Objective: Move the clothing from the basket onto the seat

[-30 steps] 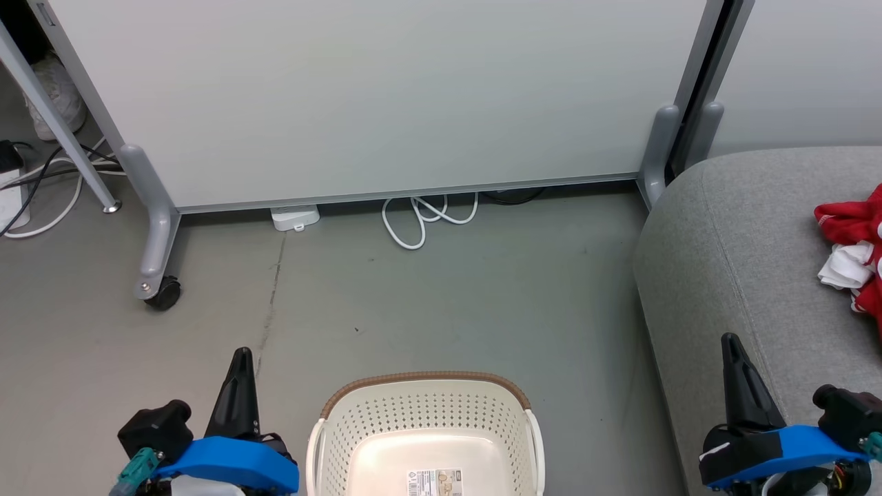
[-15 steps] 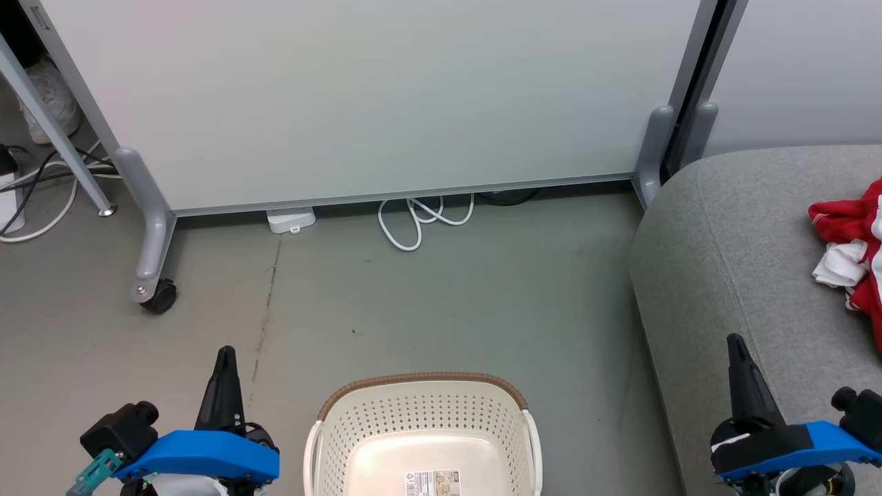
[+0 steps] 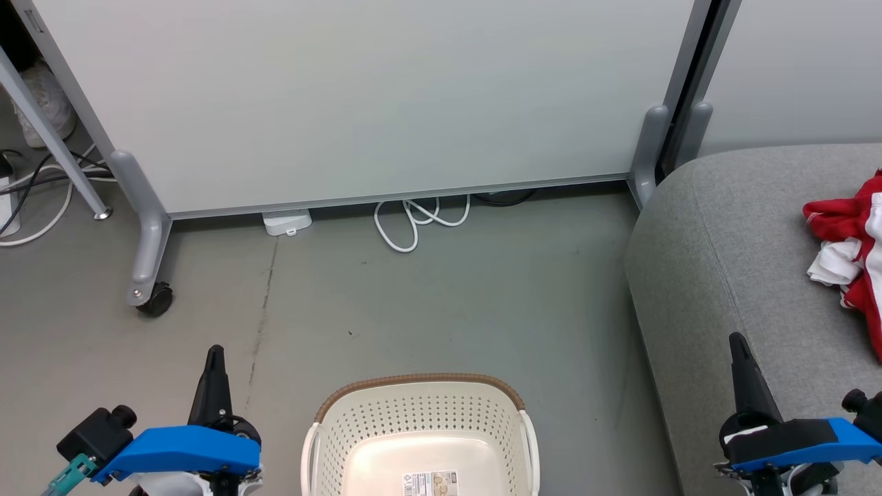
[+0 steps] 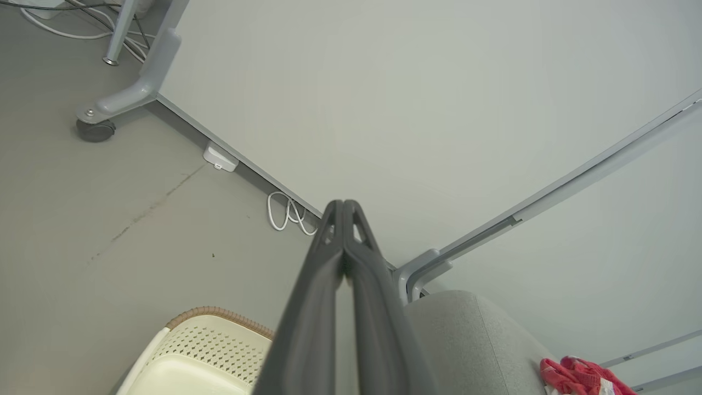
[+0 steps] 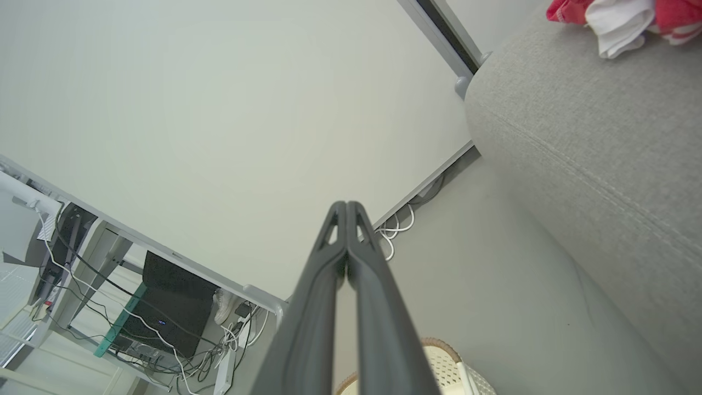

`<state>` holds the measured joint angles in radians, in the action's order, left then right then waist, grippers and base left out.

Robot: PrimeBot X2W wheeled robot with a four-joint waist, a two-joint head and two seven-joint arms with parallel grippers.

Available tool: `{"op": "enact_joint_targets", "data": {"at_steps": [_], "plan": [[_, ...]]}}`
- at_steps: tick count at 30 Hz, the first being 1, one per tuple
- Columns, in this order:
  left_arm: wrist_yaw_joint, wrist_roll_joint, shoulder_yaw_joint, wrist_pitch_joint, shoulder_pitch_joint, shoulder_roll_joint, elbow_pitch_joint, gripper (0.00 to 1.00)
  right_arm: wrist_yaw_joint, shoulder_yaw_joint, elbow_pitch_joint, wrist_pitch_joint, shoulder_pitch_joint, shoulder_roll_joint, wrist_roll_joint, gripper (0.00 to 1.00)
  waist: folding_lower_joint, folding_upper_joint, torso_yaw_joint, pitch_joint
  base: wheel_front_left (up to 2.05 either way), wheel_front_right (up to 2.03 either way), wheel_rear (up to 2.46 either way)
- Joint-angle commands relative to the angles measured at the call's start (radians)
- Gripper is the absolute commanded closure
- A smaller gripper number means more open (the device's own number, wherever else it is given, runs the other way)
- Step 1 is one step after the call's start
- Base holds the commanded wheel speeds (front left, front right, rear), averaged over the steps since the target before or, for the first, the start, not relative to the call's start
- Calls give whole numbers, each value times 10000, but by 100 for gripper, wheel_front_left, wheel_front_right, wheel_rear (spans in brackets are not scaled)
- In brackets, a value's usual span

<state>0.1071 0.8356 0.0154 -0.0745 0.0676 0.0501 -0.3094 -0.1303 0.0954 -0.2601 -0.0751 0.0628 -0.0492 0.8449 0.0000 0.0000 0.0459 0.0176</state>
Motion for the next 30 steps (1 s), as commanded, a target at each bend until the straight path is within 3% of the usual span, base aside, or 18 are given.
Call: {"op": "enact_joint_targets", "data": {"at_steps": [1,30], "plan": [[63,351,65,71,298,6,176,100,-4,28,157,71,274,-22,357,100,0,0,-9,-3,0,0,0],[162,3664,501,901,381,4,401,100,-5,106,168,904,403,-21,3636,100,0,0,-172,-55,0,0,0]]}}
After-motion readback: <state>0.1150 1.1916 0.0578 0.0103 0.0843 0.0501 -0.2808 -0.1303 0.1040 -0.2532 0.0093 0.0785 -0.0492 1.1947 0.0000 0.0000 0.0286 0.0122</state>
